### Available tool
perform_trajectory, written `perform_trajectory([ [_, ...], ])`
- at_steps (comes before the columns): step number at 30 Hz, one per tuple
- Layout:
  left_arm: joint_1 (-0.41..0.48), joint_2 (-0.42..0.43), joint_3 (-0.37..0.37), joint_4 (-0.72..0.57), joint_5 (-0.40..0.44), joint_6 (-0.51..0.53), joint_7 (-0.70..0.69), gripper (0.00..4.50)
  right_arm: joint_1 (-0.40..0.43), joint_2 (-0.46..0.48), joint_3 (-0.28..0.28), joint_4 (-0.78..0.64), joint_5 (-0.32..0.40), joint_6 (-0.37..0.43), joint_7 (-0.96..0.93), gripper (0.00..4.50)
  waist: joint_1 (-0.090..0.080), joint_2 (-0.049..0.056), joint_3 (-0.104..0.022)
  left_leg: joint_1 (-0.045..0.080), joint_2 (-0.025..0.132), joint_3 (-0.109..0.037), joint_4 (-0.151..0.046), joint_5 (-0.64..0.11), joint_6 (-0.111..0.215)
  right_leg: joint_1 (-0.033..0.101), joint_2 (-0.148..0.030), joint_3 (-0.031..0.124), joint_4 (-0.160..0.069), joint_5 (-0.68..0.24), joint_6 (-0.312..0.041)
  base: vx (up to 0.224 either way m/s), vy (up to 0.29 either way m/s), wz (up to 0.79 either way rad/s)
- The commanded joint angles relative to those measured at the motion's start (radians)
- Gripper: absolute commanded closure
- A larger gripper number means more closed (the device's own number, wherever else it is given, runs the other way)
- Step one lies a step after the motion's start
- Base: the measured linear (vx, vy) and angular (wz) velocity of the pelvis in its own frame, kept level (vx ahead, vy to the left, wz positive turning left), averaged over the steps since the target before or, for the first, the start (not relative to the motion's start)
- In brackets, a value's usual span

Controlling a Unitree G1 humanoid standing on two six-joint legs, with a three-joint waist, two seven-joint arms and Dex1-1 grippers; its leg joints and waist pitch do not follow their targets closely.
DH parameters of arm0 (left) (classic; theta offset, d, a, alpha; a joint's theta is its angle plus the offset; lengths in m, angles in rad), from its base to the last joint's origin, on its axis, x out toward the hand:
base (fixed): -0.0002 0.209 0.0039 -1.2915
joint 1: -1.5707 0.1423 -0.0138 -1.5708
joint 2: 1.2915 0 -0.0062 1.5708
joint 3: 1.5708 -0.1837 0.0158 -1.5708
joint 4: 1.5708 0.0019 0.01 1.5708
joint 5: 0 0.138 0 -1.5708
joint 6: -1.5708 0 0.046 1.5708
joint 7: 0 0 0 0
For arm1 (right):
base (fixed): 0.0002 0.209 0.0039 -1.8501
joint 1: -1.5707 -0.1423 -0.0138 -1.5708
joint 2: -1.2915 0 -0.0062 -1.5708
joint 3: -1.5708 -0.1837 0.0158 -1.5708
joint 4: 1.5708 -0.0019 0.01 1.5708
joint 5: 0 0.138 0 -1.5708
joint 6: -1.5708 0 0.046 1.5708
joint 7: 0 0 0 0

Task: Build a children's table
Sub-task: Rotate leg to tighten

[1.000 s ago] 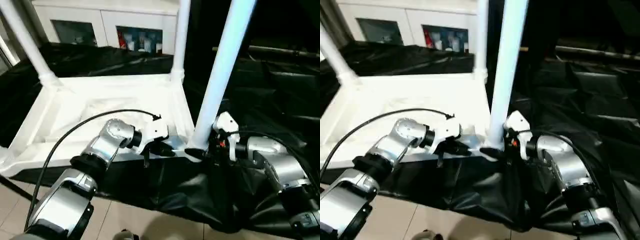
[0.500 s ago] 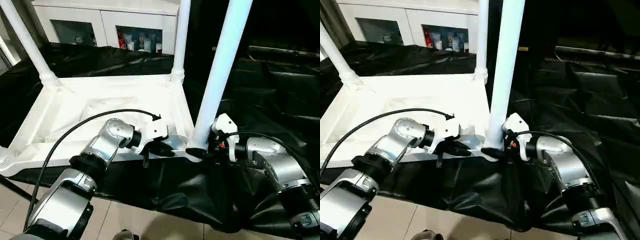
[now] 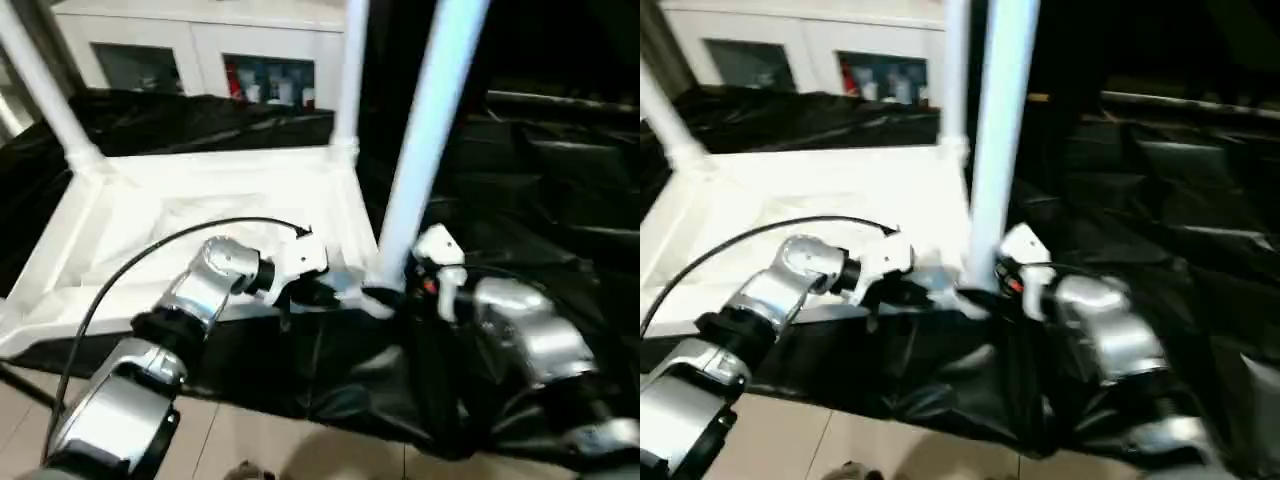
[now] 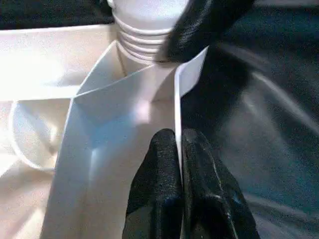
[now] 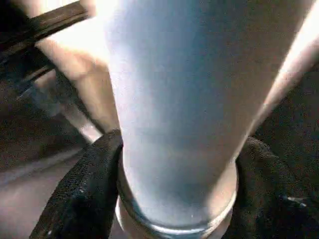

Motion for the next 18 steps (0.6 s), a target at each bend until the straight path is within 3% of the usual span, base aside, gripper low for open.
perform_trajectory([
  [1,-0.036,-0.043,0.013,0.021,-0.003,0.002,0.062,4.50,-0.007,0.029,-0.048,0.087,-0.021,0.049,-0.154,1.78,-0.004,-0.009,-0.071,0.018,0.018,-0.008,-0.077,-0.252,0.002,0.051,-0.051,0.035,-0.081,-0.265,-0.205,0.000,0.000,0.00],
  [2,-0.064,-0.078,0.032,0.058,-0.001,0.044,0.155,4.50,-0.040,0.076,-0.099,0.140,-0.009,0.066,-0.288,1.78,-0.005,-0.008,-0.071,0.019,0.018,-0.008,-0.077,-0.250,0.001,0.047,-0.051,0.036,-0.084,-0.268,-0.197,0.000,0.000,0.00],
  [4,-0.076,-0.094,0.040,0.073,-0.001,0.063,0.196,4.50,-0.054,0.095,-0.120,0.162,-0.004,0.074,-0.344,1.78,-0.012,-0.007,-0.072,0.020,0.016,-0.009,-0.078,-0.252,-0.013,0.045,-0.050,0.035,-0.082,-0.273,-0.199,0.000,0.000,0.00],
  [5,-0.127,-0.159,0.083,0.130,-0.012,0.151,0.365,4.50,-0.108,0.149,-0.168,0.242,0.009,0.080,-0.498,1.78,-0.014,-0.009,-0.072,0.019,0.015,-0.006,-0.076,-0.244,-0.010,0.045,-0.049,0.036,-0.082,-0.260,-0.199,0.000,0.000,0.00],
  [6,-0.141,-0.179,0.091,0.145,-0.012,0.168,0.402,4.50,-0.128,0.163,-0.177,0.269,0.008,0.073,-0.537,1.78,-0.015,-0.003,-0.072,0.020,0.016,-0.008,-0.076,-0.242,-0.015,0.044,-0.050,0.037,-0.080,-0.250,-0.206,0.000,0.000,0.00],
  [8,-0.158,-0.207,0.098,0.164,-0.008,0.183,0.446,4.50,-0.158,0.181,-0.185,0.309,0.001,0.056,-0.584,1.78,-0.018,-0.008,-0.077,0.020,0.013,-0.007,-0.072,-0.223,-0.013,0.046,-0.048,0.036,-0.079,-0.210,-0.215,0.000,0.000,0.00],
  [9,-0.167,-0.224,0.096,0.180,0.001,0.179,0.463,4.50,-0.180,0.190,-0.183,0.338,-0.013,0.036,-0.601,1.78,-0.018,-0.008,-0.079,0.012,0.010,-0.006,-0.068,-0.184,0.007,0.052,-0.049,0.035,-0.076,-0.147,-0.223,0.000,0.000,0.00],
  [11,-0.170,-0.233,0.091,0.189,0.007,0.170,0.466,4.50,-0.194,0.191,-0.168,0.354,-0.028,0.018,-0.591,1.78,-0.016,-0.011,-0.083,0.007,0.008,-0.004,-0.063,-0.135,0.037,0.059,-0.046,0.034,-0.066,-0.052,-0.238,0.000,0.000,0.00],
  [14,-0.169,-0.235,0.089,0.199,0.010,0.165,0.461,4.50,-0.202,0.200,-0.175,0.360,-0.028,-0.002,-0.586,1.78,-0.014,-0.012,-0.084,0.007,0.008,-0.003,-0.059,-0.104,0.078,0.061,-0.046,0.033,-0.060,0.019,-0.262,0.000,0.000,0.00],
  [16,-0.169,-0.236,0.092,0.203,0.013,0.166,0.464,4.50,-0.206,0.208,-0.188,0.364,-0.019,-0.019,-0.592,1.22,-0.013,-0.012,-0.082,0.011,0.010,-0.002,-0.061,-0.119,0.085,0.059,-0.048,0.033,-0.063,-0.002,-0.267,0.000,0.000,0.00],
  [18,-0.165,-0.230,0.092,0.207,0.016,0.163,0.457,4.50,-0.213,0.208,-0.179,0.364,-0.023,-0.055,-0.571,1.08,-0.016,-0.012,-0.077,0.014,0.012,-0.002,-0.065,-0.175,0.070,0.057,-0.048,0.033,-0.074,-0.103,-0.259,0.000,0.000,0.00],
])
